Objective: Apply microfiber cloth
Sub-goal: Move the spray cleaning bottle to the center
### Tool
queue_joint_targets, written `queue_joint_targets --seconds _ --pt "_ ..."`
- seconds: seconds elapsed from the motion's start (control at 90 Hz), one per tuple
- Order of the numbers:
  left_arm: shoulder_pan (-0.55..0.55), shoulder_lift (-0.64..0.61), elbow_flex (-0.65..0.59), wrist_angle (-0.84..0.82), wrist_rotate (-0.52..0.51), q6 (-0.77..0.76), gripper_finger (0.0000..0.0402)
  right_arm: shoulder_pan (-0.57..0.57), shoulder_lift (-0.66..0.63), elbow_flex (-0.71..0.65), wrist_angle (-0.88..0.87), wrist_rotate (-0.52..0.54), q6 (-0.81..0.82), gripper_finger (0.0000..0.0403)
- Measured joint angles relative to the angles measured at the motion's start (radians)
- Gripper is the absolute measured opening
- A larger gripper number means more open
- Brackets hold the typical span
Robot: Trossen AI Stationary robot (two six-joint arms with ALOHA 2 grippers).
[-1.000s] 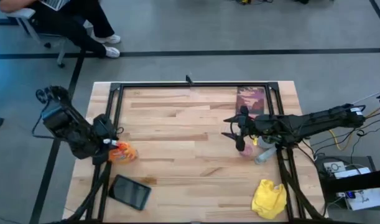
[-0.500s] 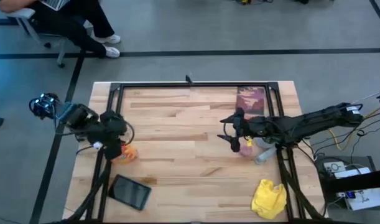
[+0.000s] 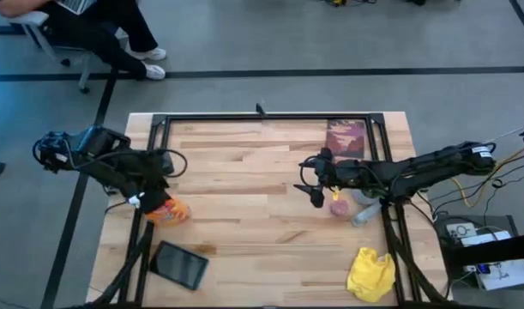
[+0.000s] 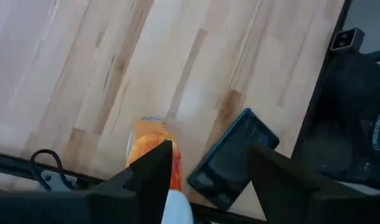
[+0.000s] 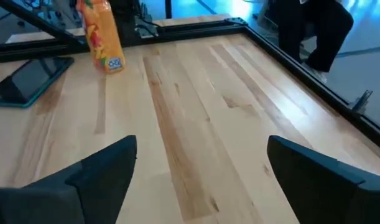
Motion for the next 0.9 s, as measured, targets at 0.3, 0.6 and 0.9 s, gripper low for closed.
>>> queue_joint_targets --seconds 0.3,0.6,0.9 --pt "0.000 -0.056 -0.092 0.000 -0.031 0.050 0.0121 0.000 0.010 0.000 -0.006 -0.001 0.001 0.0344" --pt "-0.013 -0.104 -0.163 0.000 0.073 -0.038 0.0114 0.000 0.008 0.000 0.002 0.000 0.002 0.0344" --pt "-0.046 -0.092 -0.142 0.003 0.123 -0.070 0.0089 0.000 0.013 0.000 0.001 0.000 0.030 0.0344"
